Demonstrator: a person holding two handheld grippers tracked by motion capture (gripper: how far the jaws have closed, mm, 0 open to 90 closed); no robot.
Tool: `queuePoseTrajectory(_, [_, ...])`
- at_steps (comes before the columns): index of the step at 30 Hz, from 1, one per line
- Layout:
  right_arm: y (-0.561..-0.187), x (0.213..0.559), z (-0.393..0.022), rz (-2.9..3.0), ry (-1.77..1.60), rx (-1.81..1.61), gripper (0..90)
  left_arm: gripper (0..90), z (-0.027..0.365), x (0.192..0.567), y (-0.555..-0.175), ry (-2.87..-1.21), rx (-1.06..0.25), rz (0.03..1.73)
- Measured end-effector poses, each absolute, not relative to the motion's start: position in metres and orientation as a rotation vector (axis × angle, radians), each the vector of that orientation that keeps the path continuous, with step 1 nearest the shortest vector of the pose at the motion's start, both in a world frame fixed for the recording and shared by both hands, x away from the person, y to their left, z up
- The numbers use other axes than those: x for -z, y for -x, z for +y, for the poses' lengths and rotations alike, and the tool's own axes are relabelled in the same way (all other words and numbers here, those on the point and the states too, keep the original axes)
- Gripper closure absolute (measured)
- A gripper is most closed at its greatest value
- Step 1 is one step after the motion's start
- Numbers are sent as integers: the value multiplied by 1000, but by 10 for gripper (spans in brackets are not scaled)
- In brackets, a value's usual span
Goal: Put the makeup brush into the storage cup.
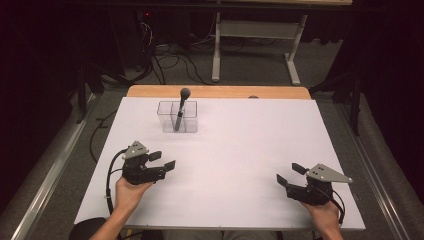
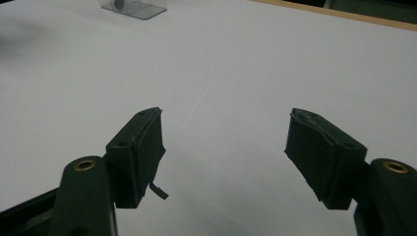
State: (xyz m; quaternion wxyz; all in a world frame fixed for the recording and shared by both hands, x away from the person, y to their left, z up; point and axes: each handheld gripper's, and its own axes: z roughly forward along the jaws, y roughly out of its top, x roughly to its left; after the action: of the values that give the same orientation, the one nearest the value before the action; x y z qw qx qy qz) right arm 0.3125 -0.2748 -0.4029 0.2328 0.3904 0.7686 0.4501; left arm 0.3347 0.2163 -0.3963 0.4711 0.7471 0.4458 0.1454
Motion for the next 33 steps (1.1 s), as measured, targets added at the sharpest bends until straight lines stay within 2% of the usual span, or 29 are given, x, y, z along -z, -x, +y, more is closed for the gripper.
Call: queuePoseTrajectory(33, [-313,403,-276,2116,-1079,-1240,318,330,219,403,-338,-1839,-364,1118])
